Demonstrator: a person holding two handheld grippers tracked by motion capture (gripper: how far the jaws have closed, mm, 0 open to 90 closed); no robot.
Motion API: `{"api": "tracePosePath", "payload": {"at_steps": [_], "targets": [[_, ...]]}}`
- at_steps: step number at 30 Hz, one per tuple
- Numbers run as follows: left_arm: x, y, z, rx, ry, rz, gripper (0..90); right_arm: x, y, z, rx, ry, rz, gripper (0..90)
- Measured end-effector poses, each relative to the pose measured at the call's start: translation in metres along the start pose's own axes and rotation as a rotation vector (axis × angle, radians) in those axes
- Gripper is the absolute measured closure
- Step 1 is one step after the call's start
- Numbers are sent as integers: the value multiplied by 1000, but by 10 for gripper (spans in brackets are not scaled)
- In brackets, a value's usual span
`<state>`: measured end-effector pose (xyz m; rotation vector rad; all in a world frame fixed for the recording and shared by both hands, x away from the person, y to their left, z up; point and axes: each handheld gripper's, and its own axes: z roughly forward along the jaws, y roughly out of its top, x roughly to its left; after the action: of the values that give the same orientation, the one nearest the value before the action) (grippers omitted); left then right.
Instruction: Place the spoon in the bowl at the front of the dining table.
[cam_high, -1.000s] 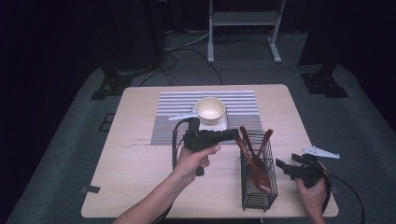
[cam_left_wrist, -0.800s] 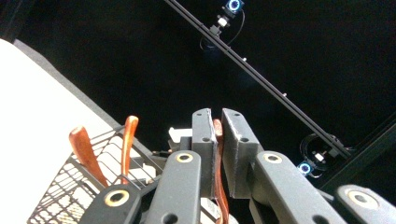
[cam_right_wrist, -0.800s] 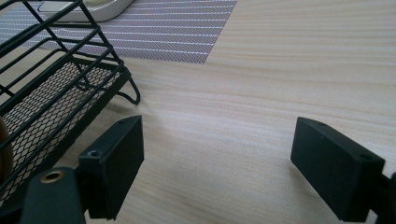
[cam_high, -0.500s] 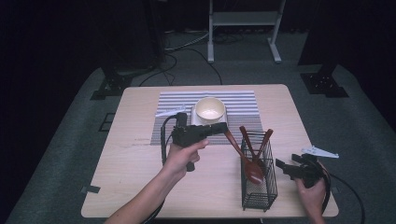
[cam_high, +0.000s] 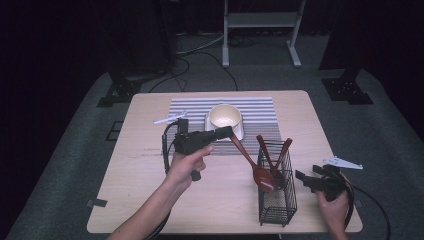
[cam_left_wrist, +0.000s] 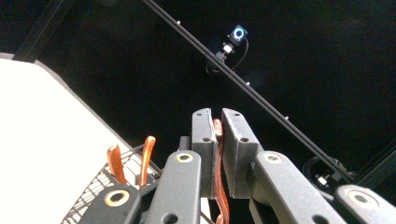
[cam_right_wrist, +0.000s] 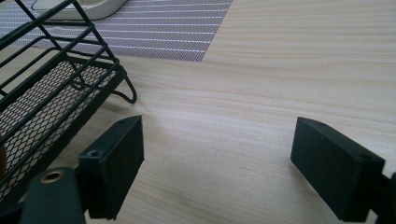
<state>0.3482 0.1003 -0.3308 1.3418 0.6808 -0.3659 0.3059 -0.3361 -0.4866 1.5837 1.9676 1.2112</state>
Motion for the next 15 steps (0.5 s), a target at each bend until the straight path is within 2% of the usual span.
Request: {"api": "tracePosePath", "payload": {"at_steps": [15], "targets": [[7, 2, -22, -27, 50, 0, 843, 0, 0, 0, 2, -3, -2, 161]]}}
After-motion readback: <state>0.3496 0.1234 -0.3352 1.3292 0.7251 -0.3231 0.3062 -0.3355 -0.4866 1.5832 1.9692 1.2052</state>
